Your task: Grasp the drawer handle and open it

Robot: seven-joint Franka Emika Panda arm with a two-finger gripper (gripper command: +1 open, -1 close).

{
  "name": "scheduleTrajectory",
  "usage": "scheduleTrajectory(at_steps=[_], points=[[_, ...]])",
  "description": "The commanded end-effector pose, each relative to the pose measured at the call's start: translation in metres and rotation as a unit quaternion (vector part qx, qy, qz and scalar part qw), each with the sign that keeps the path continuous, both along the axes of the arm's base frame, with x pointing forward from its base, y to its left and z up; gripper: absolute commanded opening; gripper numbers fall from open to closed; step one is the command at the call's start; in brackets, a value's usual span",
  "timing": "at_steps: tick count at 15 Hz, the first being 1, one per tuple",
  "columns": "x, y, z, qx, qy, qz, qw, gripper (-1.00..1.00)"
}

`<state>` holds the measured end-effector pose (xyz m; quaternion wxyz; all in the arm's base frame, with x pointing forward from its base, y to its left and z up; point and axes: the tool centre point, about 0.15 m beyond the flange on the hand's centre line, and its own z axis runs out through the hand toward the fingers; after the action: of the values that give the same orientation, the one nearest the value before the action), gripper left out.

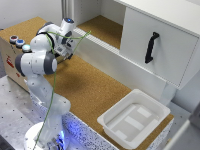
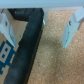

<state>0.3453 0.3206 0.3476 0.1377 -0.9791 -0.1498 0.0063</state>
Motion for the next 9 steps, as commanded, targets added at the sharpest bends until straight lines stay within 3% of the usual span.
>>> scheduleTrajectory(at_steps=[1,5,9], points=[[0.014,0.03,-0.019,-0.03,0.035,-0.015,0.999,1.0],[-0.001,0.022,-0.027,-0.023,0.028,-0.065,0.997,1.0],[-0.009,0.027,-0.036,0.003,0.018,-0.091,0.996,1.0]])
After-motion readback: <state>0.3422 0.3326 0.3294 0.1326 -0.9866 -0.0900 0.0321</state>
